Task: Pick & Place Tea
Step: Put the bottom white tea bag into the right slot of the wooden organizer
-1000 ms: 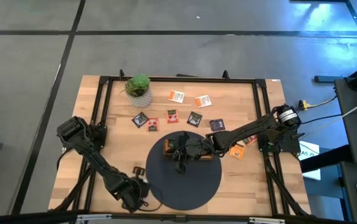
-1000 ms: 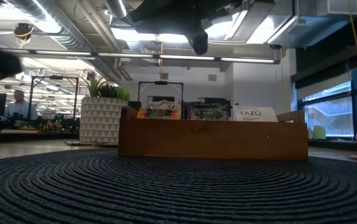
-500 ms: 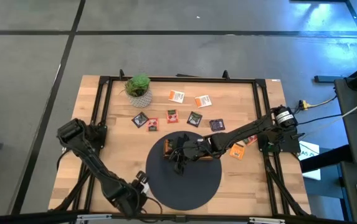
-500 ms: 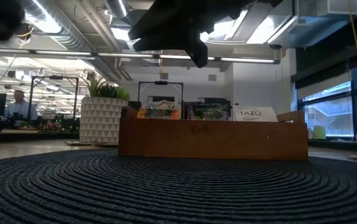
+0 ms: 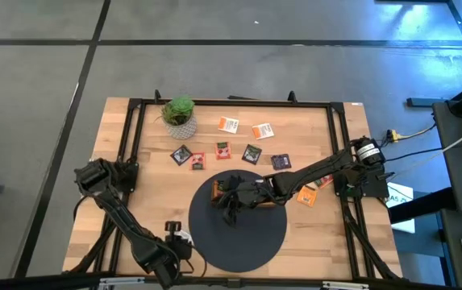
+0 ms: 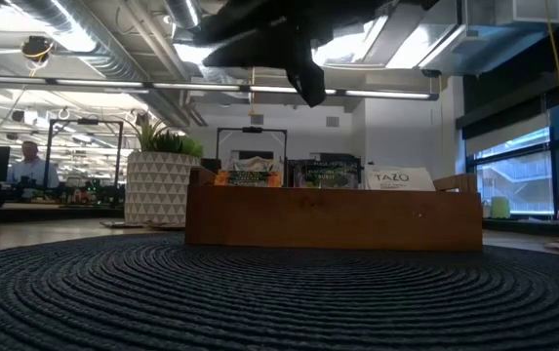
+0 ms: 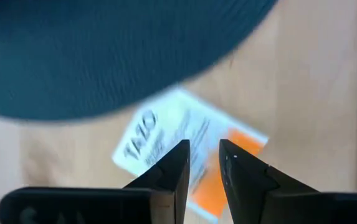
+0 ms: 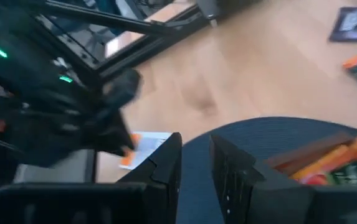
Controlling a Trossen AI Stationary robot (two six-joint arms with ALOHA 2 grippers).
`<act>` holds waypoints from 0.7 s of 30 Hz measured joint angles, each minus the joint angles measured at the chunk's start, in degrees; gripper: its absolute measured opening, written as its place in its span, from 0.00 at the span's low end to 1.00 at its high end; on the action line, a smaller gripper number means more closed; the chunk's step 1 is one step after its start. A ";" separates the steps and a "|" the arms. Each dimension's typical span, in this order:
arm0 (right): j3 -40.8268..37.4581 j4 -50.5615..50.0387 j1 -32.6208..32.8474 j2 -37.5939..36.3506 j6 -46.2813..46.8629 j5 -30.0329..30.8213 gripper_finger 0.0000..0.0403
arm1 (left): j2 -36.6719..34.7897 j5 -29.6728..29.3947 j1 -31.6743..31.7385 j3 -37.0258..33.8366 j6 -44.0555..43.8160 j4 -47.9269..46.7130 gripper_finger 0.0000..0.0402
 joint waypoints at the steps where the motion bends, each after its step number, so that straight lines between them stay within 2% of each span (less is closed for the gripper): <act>1: 0.00 0.41 0.00 0.00 0.83 -0.63 0.21 | 0.62 1.12 -0.06 -0.49 -1.19 0.16 0.21; 5: -0.02 0.62 0.04 0.00 3.81 -2.38 0.21 | 2.39 3.98 -0.63 -1.05 -4.19 0.40 0.21; 12: -0.04 2.52 0.40 1.25 7.58 -4.92 0.21 | 2.97 -0.36 -4.15 -1.17 -3.81 7.78 0.21; 21: -0.09 14.48 2.17 9.67 13.77 -12.80 0.22 | 3.25 -1.18 -7.94 -1.33 -2.68 14.18 0.20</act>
